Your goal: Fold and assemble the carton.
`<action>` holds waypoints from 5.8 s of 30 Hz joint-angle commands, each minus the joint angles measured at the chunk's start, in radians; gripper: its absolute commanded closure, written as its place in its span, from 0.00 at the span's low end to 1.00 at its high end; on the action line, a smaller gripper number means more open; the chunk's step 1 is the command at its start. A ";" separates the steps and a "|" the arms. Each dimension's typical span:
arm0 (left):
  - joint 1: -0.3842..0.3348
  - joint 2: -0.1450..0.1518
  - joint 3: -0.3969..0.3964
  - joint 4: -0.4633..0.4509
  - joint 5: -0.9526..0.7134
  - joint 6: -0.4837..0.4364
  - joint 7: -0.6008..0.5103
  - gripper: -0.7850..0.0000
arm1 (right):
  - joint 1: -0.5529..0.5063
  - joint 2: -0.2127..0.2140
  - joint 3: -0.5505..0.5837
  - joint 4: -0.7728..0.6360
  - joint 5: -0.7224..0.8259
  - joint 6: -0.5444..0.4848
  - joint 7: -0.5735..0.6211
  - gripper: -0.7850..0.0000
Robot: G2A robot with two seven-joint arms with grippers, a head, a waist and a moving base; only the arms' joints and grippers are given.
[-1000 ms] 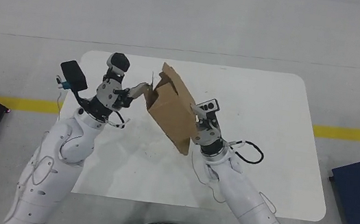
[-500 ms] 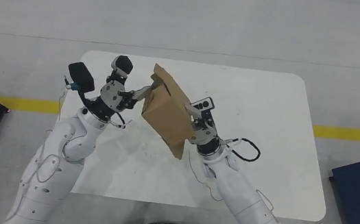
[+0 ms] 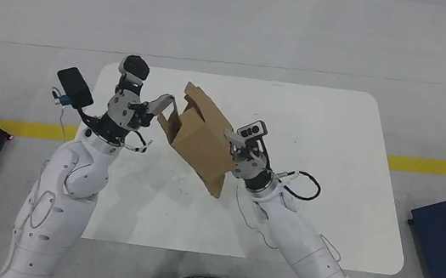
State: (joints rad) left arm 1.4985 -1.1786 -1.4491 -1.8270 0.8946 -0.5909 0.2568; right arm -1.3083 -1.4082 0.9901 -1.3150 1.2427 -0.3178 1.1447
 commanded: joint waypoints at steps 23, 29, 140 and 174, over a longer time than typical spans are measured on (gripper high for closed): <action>0.013 0.004 0.001 0.043 0.165 -0.012 0.018 0.00 | -0.009 -0.007 -0.003 -0.042 -0.076 0.051 0.007 1.00; 0.010 0.003 0.026 0.042 0.203 -0.011 0.030 0.00 | -0.004 -0.012 -0.012 -0.038 -0.084 0.059 0.004 1.00; -0.144 0.025 0.019 0.100 0.305 -0.236 0.115 0.00 | -0.088 -0.009 0.102 -0.108 -0.107 0.093 -0.039 1.00; -0.073 0.078 0.043 0.171 -0.873 -0.172 -0.734 0.00 | -0.178 0.042 0.283 -0.219 -0.297 0.119 -0.049 1.00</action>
State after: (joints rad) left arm 1.4235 -1.1001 -1.4084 -1.6554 0.0213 -0.7771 -0.4777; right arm -1.4859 -1.3661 1.2733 -1.5335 0.9461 -0.1991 1.0959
